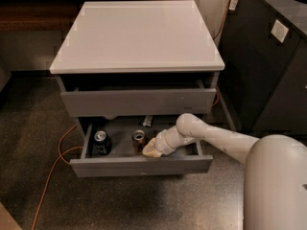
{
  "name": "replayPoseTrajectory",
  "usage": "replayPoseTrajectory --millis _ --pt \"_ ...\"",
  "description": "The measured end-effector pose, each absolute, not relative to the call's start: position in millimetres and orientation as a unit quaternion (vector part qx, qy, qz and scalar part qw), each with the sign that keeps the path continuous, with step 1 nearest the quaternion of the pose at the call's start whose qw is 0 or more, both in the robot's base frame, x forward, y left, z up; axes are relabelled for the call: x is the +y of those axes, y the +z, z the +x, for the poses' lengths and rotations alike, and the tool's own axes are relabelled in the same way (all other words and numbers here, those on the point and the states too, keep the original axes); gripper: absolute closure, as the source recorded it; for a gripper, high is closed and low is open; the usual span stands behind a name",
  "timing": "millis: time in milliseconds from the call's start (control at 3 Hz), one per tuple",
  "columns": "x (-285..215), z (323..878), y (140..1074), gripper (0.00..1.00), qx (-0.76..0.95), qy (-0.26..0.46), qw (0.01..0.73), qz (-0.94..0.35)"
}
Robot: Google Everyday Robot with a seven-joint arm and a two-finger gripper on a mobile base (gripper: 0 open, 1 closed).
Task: Pick orange can from middle drawer and place on counter
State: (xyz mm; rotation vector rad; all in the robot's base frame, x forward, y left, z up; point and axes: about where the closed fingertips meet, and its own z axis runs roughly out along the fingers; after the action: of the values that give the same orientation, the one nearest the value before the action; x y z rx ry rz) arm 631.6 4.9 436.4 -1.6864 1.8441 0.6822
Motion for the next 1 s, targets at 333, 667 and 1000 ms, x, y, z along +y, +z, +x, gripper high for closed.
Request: replayPoseTrajectory --millis 333,667,1000 --pt "4 619 435 1.00 0.688 0.258 0.265 -0.624" --pt "2 601 436 1.00 0.694 0.259 0.257 -0.621" --pt "-1 584 435 1.00 0.700 0.261 0.246 -0.618"
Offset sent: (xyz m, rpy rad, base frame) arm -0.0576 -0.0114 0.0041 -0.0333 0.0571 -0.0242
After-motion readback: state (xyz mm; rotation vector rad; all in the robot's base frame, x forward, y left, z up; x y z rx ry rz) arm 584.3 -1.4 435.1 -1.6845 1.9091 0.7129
